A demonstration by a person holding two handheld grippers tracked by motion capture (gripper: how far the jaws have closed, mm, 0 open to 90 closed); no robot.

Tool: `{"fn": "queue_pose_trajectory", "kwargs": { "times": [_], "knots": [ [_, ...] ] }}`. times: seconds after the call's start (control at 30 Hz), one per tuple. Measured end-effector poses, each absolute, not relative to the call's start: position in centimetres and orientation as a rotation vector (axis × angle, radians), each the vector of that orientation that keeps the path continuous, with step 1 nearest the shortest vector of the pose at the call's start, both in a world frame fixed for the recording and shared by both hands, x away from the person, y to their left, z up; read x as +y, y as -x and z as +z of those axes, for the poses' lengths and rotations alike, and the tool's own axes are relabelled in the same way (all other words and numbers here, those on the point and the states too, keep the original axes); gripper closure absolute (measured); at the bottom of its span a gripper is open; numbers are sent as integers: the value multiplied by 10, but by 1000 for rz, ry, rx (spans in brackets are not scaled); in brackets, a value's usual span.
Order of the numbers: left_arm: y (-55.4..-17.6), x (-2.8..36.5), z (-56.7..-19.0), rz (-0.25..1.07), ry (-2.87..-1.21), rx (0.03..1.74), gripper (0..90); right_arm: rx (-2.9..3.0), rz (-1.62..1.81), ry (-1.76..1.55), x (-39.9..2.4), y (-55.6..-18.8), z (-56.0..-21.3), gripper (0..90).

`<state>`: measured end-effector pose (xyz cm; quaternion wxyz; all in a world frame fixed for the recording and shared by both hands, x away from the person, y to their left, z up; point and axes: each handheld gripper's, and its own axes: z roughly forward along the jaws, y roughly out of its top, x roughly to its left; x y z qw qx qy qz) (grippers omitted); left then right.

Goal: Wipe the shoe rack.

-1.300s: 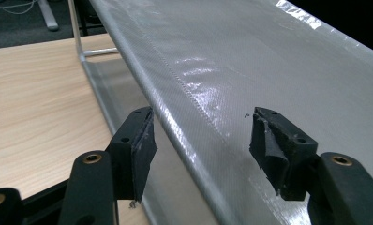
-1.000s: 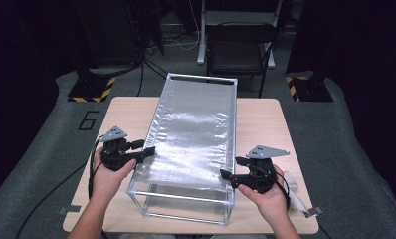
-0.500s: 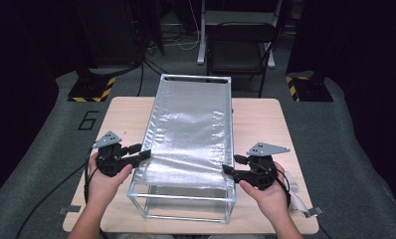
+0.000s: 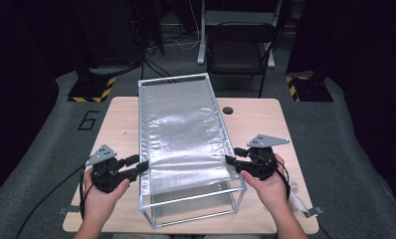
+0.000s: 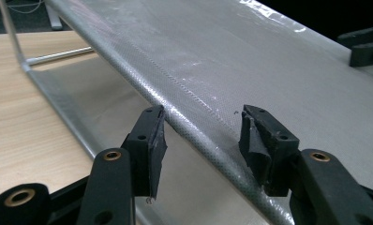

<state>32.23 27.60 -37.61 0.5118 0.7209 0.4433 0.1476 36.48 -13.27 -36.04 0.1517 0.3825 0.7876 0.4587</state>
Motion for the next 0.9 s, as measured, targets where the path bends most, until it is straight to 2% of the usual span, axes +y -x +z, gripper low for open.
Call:
{"fn": "queue_pose_trajectory", "kwargs": {
  "times": [0.2,0.4,0.53,0.9],
  "knots": [
    [-311,273,-377,336,-1723,1059,500,2249,1294,-1112,-136,-370,-359,536],
    [-316,272,-370,360,-1781,1042,476,2247,1310,-1125,-137,-366,-358,487],
    [-325,274,-368,383,-1778,1052,432,2252,1310,-1104,-138,-359,-356,479],
    [-366,283,-363,378,-1778,1067,389,2260,1284,-1097,-142,-337,-357,469]
  ]
}}
